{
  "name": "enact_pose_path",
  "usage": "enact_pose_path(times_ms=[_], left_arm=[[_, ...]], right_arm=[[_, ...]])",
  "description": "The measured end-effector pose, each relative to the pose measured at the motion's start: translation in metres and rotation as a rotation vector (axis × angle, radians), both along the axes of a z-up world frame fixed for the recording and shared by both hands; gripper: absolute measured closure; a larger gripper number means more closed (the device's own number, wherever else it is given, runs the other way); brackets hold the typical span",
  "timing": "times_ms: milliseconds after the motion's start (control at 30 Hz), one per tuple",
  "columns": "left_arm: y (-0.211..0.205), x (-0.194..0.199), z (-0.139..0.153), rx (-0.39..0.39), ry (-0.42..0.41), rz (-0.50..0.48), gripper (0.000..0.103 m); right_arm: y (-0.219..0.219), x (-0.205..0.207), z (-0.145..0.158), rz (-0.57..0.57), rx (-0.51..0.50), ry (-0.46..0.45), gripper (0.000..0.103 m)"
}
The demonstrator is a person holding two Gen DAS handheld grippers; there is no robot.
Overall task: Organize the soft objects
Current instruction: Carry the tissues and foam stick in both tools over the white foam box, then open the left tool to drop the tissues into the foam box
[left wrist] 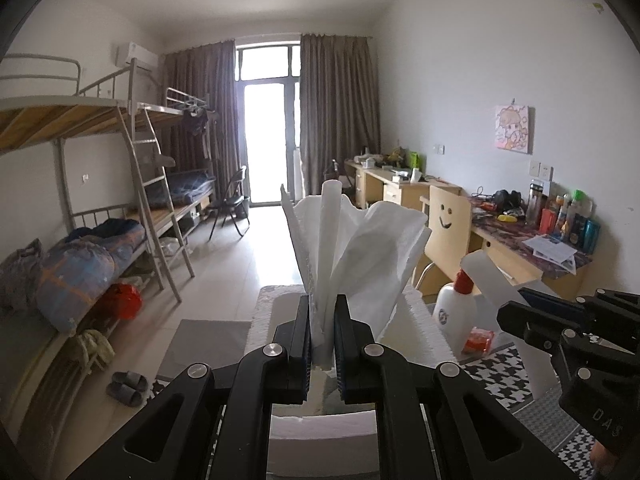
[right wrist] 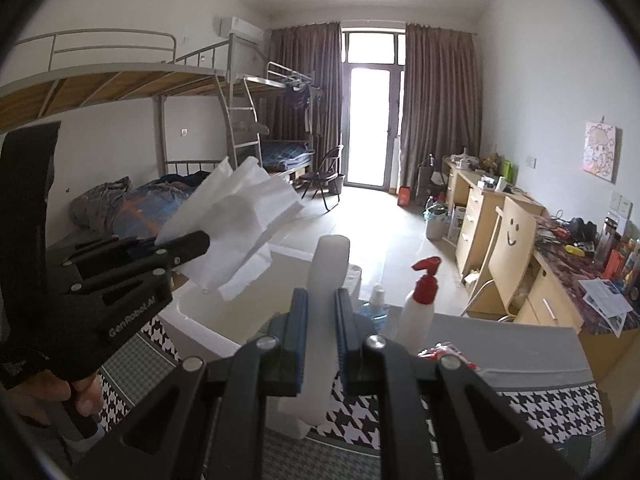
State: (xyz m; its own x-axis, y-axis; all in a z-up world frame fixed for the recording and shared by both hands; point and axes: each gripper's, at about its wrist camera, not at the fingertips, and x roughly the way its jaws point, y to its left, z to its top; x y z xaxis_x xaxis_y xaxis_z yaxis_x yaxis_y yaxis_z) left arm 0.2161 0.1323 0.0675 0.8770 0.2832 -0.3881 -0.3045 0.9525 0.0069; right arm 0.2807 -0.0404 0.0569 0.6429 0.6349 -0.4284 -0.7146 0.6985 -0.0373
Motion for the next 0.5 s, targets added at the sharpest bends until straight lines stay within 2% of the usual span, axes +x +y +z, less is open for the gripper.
enact_pose_path(times_ms=[500], left_arm=[[0.018, 0.024, -0.020, -0.008, 0.080, 0.016, 0.092]], right_arm=[[0.019, 0.014, -0.009, 0.016, -0.032, 0.034, 0.087]])
